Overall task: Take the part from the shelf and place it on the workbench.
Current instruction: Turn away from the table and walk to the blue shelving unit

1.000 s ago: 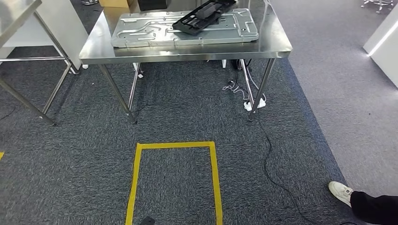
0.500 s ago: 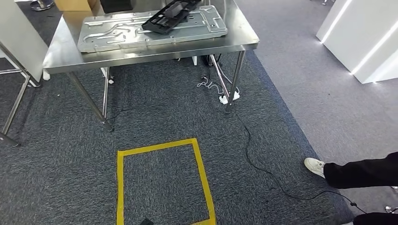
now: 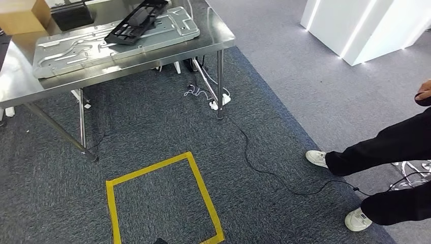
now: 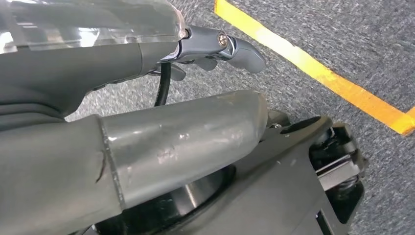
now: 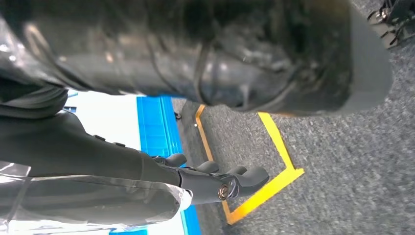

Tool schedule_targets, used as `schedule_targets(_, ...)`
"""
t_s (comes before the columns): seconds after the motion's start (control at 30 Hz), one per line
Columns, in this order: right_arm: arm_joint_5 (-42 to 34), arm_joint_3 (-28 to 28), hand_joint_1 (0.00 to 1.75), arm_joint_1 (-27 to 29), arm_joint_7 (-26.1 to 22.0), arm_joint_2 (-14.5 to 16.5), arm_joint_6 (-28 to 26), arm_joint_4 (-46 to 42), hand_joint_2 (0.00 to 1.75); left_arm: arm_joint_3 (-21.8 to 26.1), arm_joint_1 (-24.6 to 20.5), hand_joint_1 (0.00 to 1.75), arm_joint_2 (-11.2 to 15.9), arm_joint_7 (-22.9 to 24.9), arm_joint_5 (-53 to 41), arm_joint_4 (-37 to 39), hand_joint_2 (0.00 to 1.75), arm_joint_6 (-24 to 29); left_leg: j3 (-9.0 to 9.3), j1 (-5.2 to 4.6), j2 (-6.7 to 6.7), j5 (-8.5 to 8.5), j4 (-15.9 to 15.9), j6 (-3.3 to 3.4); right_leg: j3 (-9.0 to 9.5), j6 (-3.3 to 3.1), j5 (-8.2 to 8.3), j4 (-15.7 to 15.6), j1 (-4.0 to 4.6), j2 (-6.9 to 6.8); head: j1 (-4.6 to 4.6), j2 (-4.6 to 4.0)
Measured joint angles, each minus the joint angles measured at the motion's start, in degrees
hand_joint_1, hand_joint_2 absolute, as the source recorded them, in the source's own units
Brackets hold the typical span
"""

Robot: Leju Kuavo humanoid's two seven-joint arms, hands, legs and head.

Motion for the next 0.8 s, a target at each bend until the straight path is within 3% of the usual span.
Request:
schedule_targets(0.03, 0.0, 0.0, 0.0, 0.0, 0.0, 0.0, 0.0, 0.0, 0.0, 0.0, 0.0, 0.0, 0.0, 0.0, 0.0, 0.0, 0.0, 0.0, 1.5, 0.01, -0.48, 2.24, -3.3, 0.19, -0.01, 0.03, 0.0, 0.2, 0.0, 0.9, 0.0, 0.0)
schedule_targets(0.1, 0.0, 0.0, 0.0, 0.0, 0.0, 0.1, 0.0, 0.0, 0.0, 0.0, 0.1, 0.0, 0.1, 0.0, 0.0, 0.1, 0.0, 0.1, 4.72, 0.08, -3.0, 5.58, -10.8, 0.68, -0.18, 0.32, 0.04, 0.5, 0.01, 2.51, 0.03, 0.0)
schedule_targets(0.17, 0.0, 0.0, 0.0, -0.1, 0.0, 0.2, 0.0, 0.0, 0.0, 0.0, 0.0, 0.0, 0.1, 0.1, 0.0, 0.1, 0.0, 0.1, 5.82, 0.02, -4.6, 6.24, -13.9, 1.06, -0.65, 1.03, 0.32, 0.6, -0.08, 3.86, 0.05, 0.0)
schedule_targets(0.23, 0.0, 0.0, 0.0, 0.1, 0.0, 0.2, 0.0, 0.1, 0.0, 0.0, -0.1, 0.0, 0.1, 0.1, 0.0, 0.2, 0.0, 0.1, 5.92, -0.01, -3.62, 6.55, -14.4, 1.61, -1.04, 1.9, 0.73, 0.4, -0.19, 5.04, 0.05, 0.0)
schedule_targets(0.3, 0.1, 0.0, 0.0, 0.3, 0.0, 0.2, 0.0, 0.2, 0.0, 0.0, -0.2, 0.0, 0.1, 0.1, 0.1, 0.2, 0.0, 0.1, 6.21, 0.18, -2.12, 7.18, -15.2, 2.48, -1.91, 2.38, -0.22, 1.8, -0.04, 3.17, 0.14, 0.0)
schedule_targets(0.37, 0.3, 0.0, 0.0, 0.2, 0.1, 0.2, 0.0, 0.2, 0.0, 0.0, -0.1, 0.0, 0.1, 0.2, 0.1, 0.2, 0.0, 0.1, 6.2, 0.18, -0.46, 7.54, -15.6, 3.02, -4.56, 2.61, -3.58, 7.3, 0.12, -0.41, 0.26, 0.0)
schedule_targets(0.43, 0.5, 0.0, 0.0, 0.1, 0.2, 0.2, 0.0, 0.2, 0.0, 0.0, 0.1, 0.0, 0.1, 0.3, 0.0, 0.2, 0.0, 0.1, 5.99, -0.01, 1.31, 7.53, -15.6, 3.16, -7.68, 2.96, -6.57, 14.1, 0.02, -1.89, 0.31, 0.0)
schedule_targets(0.47, 0.5, 0.0, 0.0, 0.1, 0.2, 0.2, 0.0, 0.2, 0.0, 0.0, 0.1, 0.0, 0.1, 0.3, 0.0, 0.2, 0.0, 0.1, 5.92, -0.07, 2.21, 7.5, -15.5, 3.16, -8.18, 3.11, -6.72, 15.5, -0.09, -2.19, 0.3, 0.0)
schedule_targets(0.5, 0.6, 0.0, 0.0, 0.2, 0.3, 0.2, 0.0, 0.2, 0.0, 0.0, 0.1, 0.0, 0.1, 0.4, 0.0, 0.2, 0.0, 0.1, 5.9, -0.11, 3.02, 7.45, -15.5, 3.12, -7.53, 3.19, -5.83, 14.7, -0.19, -2.47, 0.31, 0.0)
schedule_targets(0.57, 0.6, 0.0, 0.0, 0.2, 0.3, 0.2, -0.1, 0.2, 0.0, 0.0, 0.0, 0.0, 0.1, 0.4, 0.0, 0.2, 0.0, 0.1, 6.11, -0.13, 4.44, 7.26, -15.4, 2.84, -3.28, 3.1, -2.52, 7.4, -0.27, -4.01, 0.32, 0.0)
schedule_targets(0.63, 0.6, 0.0, 0.0, 0.1, 0.4, 0.2, -0.2, 0.2, 0.0, 0.0, 0.0, 0.0, 0.1, 0.4, 0.0, 0.2, 0.0, 0.1, 6.27, -0.34, 5.6, 6.9, -15.3, 2.23, 0.19, 2.6, -0.6, 1.1, 0.02, -5.82, 0.28, 0.0)
schedule_targets(0.67, 0.6, 0.0, 0.0, 0.1, 0.4, 0.2, -0.2, 0.2, 0.0, 0.0, 0.0, 0.0, 0.1, 0.5, 0.0, 0.2, 0.0, 0.1, 6.37, -0.45, 6.09, 6.74, -15.2, 1.88, 0.74, 2.31, -0.47, -0.1, 0.2, -6.2, 0.26, 0.0)
schedule_targets(0.73, 0.6, -0.1, 0.0, 0.3, 0.4, 0.2, -0.2, 0.2, 0.0, 0.0, -0.2, 0.0, 0.1, 0.5, -0.1, 0.2, 0.0, 0.2, 6.76, -0.51, 7.0, 6.61, -15.3, 1.22, 0.55, 1.67, -0.39, -0.2, 0.37, -5.17, 0.22, 0.0)
schedule_targets(0.8, 0.7, -0.1, 0.0, 0.4, 0.5, 0.3, -0.2, 0.3, 0.0, 0.1, -0.4, 0.0, 0.1, 0.6, -0.1, 0.2, 0.0, 0.2, 6.63, -0.27, 5.47, 5.49, -14.1, 0.54, 0.6, 0.96, -0.03, -0.6, 0.14, -4.05, 0.19, 0.0)
